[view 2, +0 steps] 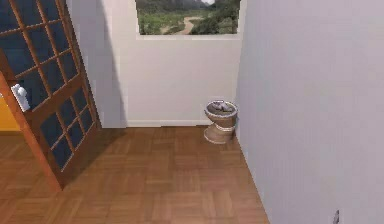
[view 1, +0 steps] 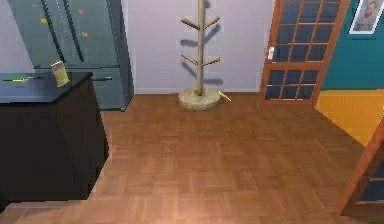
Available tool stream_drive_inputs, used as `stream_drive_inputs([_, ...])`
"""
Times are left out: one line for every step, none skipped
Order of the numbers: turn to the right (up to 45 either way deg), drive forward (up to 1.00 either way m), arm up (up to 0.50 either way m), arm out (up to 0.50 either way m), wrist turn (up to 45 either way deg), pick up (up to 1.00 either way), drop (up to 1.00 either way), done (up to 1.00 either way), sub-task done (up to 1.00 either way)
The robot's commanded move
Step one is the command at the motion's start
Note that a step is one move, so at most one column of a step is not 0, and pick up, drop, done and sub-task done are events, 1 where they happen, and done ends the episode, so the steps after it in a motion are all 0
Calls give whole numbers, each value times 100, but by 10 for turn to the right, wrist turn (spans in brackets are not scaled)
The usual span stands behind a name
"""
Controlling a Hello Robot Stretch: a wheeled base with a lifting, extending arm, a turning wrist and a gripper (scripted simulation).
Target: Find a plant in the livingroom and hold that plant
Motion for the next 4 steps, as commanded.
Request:
stream_drive_inputs([0, 25, 0, 0, 0, 0, 0, 0, 0])
stream_drive_inputs([180, 0, 0, 0, 0, 0, 0, 0, 0])
stream_drive_inputs([0, 100, 0, 0, 0, 0, 0, 0, 0])
stream_drive_inputs([90, 0, 0, 0, 0, 0, 0, 0, 0])
